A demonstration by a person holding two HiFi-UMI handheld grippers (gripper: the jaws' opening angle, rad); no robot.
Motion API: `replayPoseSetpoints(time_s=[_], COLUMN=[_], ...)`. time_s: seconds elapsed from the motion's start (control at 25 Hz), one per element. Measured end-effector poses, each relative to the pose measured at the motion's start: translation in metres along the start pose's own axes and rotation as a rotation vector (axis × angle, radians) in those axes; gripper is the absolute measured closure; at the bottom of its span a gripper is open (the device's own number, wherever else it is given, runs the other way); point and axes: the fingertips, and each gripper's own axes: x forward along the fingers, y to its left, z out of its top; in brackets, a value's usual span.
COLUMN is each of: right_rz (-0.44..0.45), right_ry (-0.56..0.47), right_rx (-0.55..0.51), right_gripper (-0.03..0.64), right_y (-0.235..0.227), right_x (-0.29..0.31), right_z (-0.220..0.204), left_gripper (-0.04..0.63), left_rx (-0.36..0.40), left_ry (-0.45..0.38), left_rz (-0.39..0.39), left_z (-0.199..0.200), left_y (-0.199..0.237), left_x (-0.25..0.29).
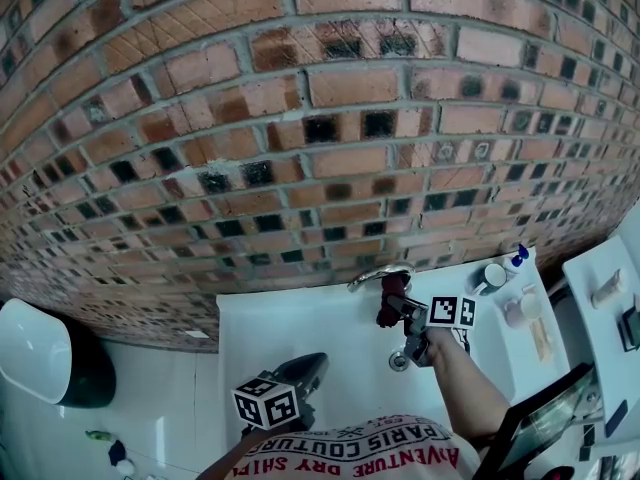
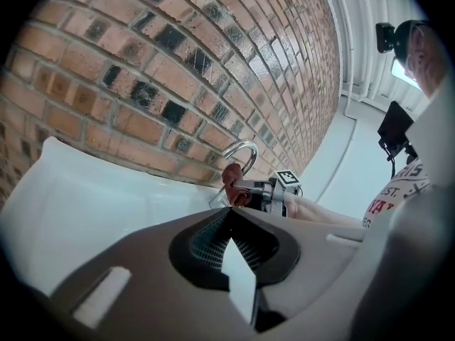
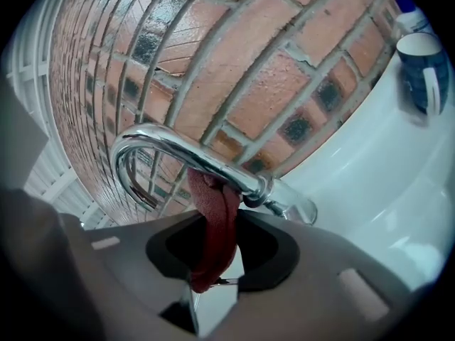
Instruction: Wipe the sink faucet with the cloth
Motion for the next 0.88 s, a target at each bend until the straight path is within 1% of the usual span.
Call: replayPoseSetpoints(time_s=[0.4,0.6,0.88], right_rz=[-0.007,-0.031,-0.024], right_ry=[-0.026,-0.029,-0.058], right_rx=[-0.068,-0.138,-0.213], right_gripper=[0.518,0.518,0.518], right_y=[0.014,0.024,0.052], right_x=[-0.011,-0.018,-0.027], right_z=[0.011,0.016,0.027], left_gripper=[0.591,0.591,0.591], left_rx=[-0.001,-0.003,-0.01], left_ry=[-0.006,-0.017,-0.043], left_rz=[-0.002,-0.007,-0.007], left_z=[0.001,0.003,0.005], left_y=[0.001,0.0,0.001], left_x=[-0.004,-0.007,-0.015])
